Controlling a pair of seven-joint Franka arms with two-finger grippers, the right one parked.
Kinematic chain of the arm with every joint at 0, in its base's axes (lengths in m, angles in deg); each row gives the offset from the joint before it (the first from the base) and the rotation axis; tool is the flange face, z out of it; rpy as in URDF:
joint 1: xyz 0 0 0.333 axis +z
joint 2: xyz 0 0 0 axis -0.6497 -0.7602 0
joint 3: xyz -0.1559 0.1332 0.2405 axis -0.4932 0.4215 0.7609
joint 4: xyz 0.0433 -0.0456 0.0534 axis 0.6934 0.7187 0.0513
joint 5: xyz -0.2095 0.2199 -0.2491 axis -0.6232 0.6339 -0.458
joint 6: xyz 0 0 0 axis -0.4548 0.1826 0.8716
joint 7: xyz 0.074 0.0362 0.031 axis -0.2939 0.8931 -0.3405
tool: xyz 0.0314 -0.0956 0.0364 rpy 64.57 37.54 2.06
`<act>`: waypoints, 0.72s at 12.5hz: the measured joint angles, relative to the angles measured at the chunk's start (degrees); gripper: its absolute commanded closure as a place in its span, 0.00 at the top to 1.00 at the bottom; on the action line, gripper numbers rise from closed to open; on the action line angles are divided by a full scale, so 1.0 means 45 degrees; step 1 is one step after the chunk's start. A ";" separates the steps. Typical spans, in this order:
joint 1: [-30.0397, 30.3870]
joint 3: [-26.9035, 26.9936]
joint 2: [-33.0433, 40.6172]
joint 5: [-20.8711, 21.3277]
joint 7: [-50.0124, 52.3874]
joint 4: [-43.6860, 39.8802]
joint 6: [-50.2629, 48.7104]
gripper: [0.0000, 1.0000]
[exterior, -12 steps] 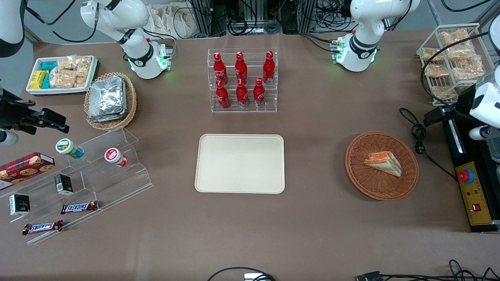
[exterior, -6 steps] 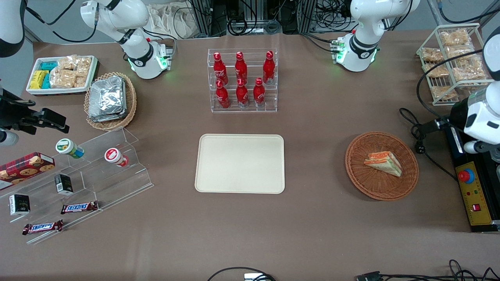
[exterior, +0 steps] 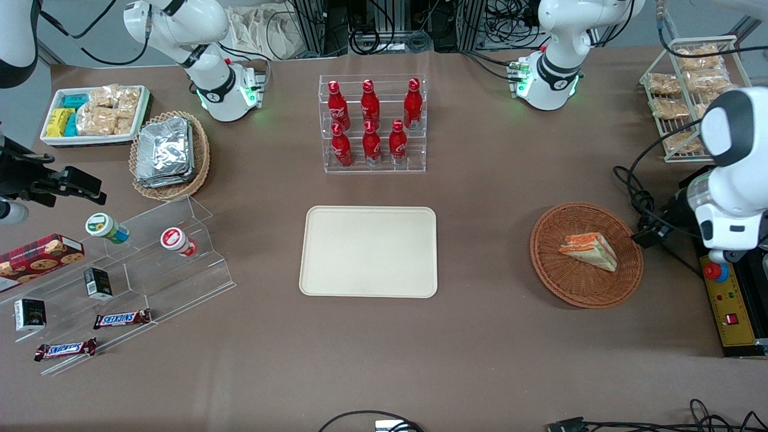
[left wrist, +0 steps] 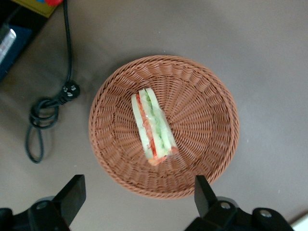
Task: Place sandwich from basket to tray
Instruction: 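Lower the open left gripper over the sandwich in the wicker basket, then close the left gripper on the wrapped sandwich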
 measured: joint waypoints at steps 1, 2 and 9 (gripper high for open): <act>0.0004 0.0000 -0.0154 -0.0004 0.0645 0.0275 0.0417 1.00; 0.0005 -0.0001 -0.0342 -0.0011 0.1255 0.0406 0.0602 1.00; -0.0066 -0.0193 -0.2010 -0.0018 0.5386 0.0465 0.1473 1.00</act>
